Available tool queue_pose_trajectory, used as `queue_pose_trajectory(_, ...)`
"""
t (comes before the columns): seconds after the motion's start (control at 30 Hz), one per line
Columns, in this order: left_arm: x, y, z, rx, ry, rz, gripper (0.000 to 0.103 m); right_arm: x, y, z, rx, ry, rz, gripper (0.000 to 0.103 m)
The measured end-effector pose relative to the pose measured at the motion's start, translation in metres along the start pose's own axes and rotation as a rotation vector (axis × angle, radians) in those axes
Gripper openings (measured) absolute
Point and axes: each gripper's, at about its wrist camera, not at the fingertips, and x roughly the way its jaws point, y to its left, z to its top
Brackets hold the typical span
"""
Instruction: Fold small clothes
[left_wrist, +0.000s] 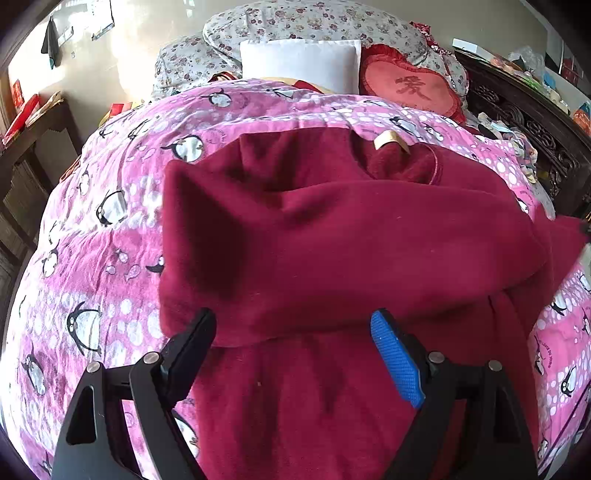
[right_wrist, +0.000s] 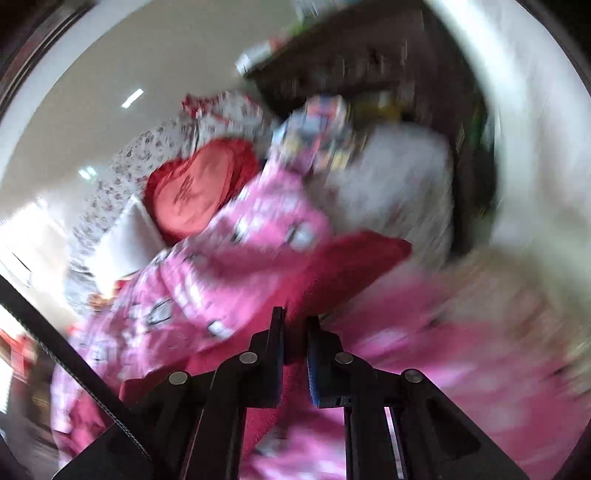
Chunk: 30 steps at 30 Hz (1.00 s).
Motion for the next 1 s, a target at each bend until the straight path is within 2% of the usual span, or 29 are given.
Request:
queue_pose_trajectory(0.13, -0.002, 0.013, -0.001, -0.024, -0.01, 0.004, 0.085, -0.047, -0.005, 0.024, -0.053, -0.053, -0.033, 0.011)
queue_pose_trajectory(0.23, -0.003, 0.026, -0.002, -0.07, -0.008, -0.004, 0.085, -0.066, 0.018, 0.022, -0.12, -0.064, 0.005, 0.011)
queue_pose_trajectory(0.3, -0.006, 0.033, -0.003, -0.09, -0.004, -0.006, 0.085, -0.078, 0.048, 0.015, -0.166, -0.073, 0.081, 0.011)
queue_pose_trajectory(0.43, -0.022, 0.047, -0.003, -0.1, -0.037, 0.007, 0.085, -0.101, 0.135, -0.01, -0.36, -0.075, 0.228, 0.011)
queue_pose_trajectory(0.6, -0.037, 0.074, 0.001, -0.154, -0.079, 0.014, 0.085, -0.119, 0.26, -0.067, -0.594, -0.035, 0.452, 0.011)
queue_pose_trajectory(0.73, -0.041, 0.1, 0.001, -0.221, -0.088, 0.019, 0.085, -0.105, 0.329, -0.13, -0.719, 0.038, 0.545, 0.011)
queue_pose_trajectory(0.9, -0.039, 0.114, -0.003, -0.245, -0.083, 0.021, 0.085, -0.053, 0.374, -0.206, -0.788, 0.201, 0.575, 0.011)
queue_pose_trajectory(1.0, -0.033, 0.118, -0.005, -0.249, -0.076, 0.027, 0.085, -0.025, 0.383, -0.252, -0.864, 0.268, 0.535, 0.011)
